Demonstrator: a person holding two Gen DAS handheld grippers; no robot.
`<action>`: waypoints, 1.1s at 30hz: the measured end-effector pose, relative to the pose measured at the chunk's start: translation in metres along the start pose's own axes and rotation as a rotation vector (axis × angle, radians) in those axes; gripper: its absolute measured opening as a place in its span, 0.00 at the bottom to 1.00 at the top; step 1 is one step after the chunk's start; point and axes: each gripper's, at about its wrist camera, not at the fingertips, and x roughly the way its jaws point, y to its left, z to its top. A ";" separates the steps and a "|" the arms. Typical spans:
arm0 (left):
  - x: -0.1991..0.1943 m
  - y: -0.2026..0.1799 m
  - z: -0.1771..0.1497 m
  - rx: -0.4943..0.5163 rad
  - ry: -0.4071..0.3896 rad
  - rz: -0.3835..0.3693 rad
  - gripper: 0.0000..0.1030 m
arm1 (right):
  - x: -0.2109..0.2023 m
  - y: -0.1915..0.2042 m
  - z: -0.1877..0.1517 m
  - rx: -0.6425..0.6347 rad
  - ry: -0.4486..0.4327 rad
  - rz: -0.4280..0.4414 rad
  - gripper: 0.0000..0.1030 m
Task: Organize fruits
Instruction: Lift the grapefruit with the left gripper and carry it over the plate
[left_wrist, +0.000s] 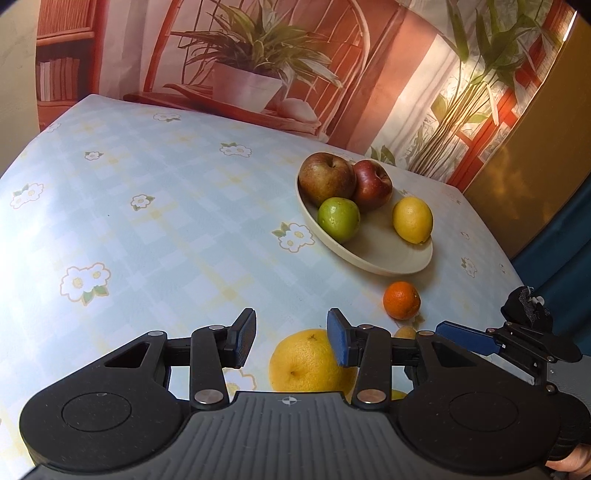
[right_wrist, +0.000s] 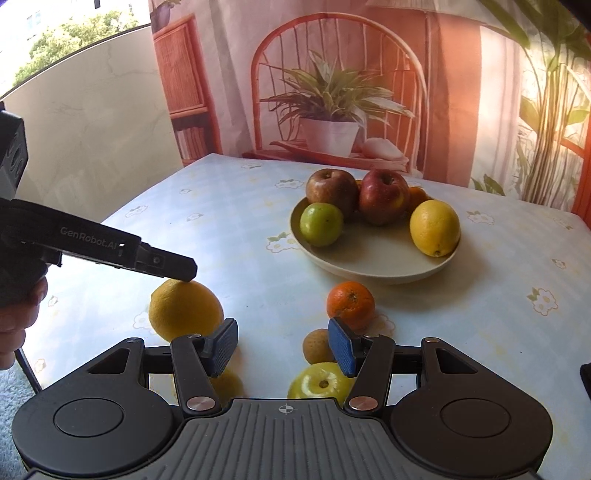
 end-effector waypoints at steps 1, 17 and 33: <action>0.001 0.002 0.001 -0.009 0.003 -0.006 0.44 | 0.003 0.005 0.003 -0.023 0.013 0.020 0.50; 0.028 -0.007 0.011 0.026 0.046 -0.055 0.43 | 0.042 0.041 0.019 -0.134 0.136 0.131 0.49; 0.011 0.042 0.001 -0.198 0.054 -0.208 0.42 | 0.048 0.040 0.020 -0.092 0.145 0.154 0.48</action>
